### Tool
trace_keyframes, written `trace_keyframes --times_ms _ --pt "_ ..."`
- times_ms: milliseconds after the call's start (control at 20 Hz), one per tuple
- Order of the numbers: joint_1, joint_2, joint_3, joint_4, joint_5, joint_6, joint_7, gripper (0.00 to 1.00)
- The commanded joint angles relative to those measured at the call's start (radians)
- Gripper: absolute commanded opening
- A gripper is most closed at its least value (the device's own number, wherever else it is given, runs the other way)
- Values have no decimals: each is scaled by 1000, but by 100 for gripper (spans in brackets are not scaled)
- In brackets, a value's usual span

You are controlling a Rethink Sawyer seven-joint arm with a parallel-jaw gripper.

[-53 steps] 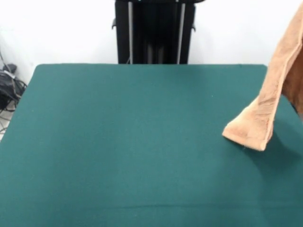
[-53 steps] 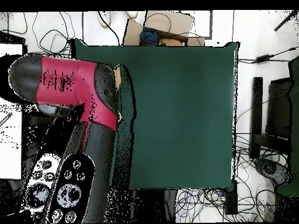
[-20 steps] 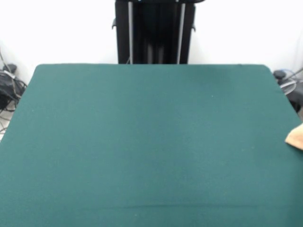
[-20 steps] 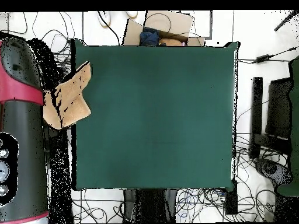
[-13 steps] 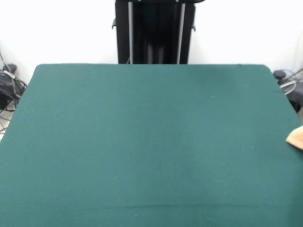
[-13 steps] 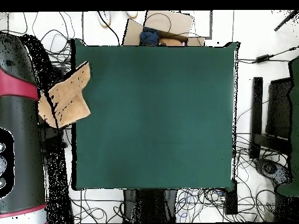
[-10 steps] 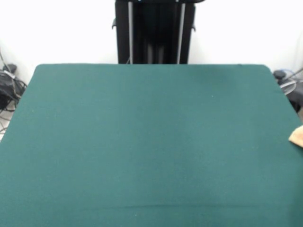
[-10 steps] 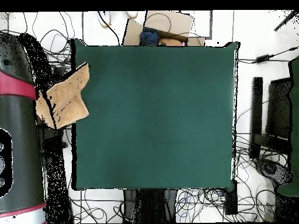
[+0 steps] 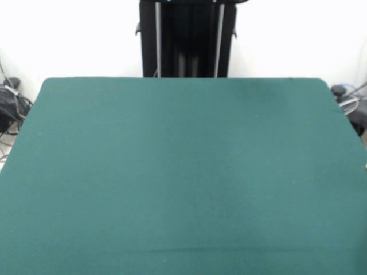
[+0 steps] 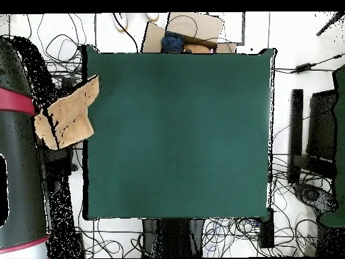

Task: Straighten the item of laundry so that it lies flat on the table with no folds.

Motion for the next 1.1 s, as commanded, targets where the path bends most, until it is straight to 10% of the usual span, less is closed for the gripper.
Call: trace_keyframes --times_ms 50,1100 --pt "1 -62 29 148 18 40 274 0" --pt "3 -56 43 171 17 -10 270 0"
